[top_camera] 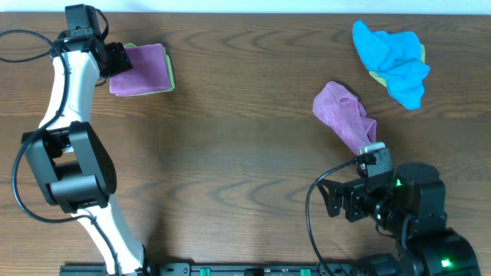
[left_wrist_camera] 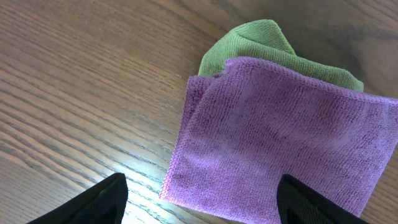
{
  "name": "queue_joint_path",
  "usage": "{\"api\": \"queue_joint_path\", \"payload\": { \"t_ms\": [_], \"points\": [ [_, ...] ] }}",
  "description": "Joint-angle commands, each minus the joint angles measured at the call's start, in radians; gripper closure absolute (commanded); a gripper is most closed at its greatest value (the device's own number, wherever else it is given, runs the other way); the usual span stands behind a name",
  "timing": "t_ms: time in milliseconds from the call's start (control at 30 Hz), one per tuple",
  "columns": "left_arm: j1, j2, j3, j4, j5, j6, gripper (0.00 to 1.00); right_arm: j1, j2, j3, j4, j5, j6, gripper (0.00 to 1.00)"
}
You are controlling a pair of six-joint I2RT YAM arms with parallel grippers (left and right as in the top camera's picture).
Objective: Fold the cloth
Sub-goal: 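Lower the purple towel flat onto the green towel with the left gripper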
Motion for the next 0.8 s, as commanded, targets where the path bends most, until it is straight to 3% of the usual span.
{"api": "queue_joint_path", "payload": {
  "t_ms": [0,300,500,600,767],
  "points": [
    [0.007,-0.026,0.022,-0.004,-0.017,0.018,0.21,-0.007,-0.003,-0.005,-0.002,-0.006,0.008,0.01],
    [0.006,-0.130,0.022,-0.019,0.023,0.013,0.18,-0.007,-0.003,-0.005,-0.002,-0.006,0.008,0.01],
    [0.003,-0.105,0.022,0.051,0.177,-0.086,0.20,-0.007,-0.003,-0.005,-0.002,-0.006,0.008,0.01],
    [-0.013,-0.059,0.022,0.099,0.203,-0.130,0.27,-0.007,-0.003,-0.005,-0.002,-0.006,0.008,0.01],
    [-0.055,0.027,0.022,0.173,0.204,-0.158,0.48,-0.007,-0.003,-0.005,-0.002,-0.006,0.008,0.01]
  ]
}}
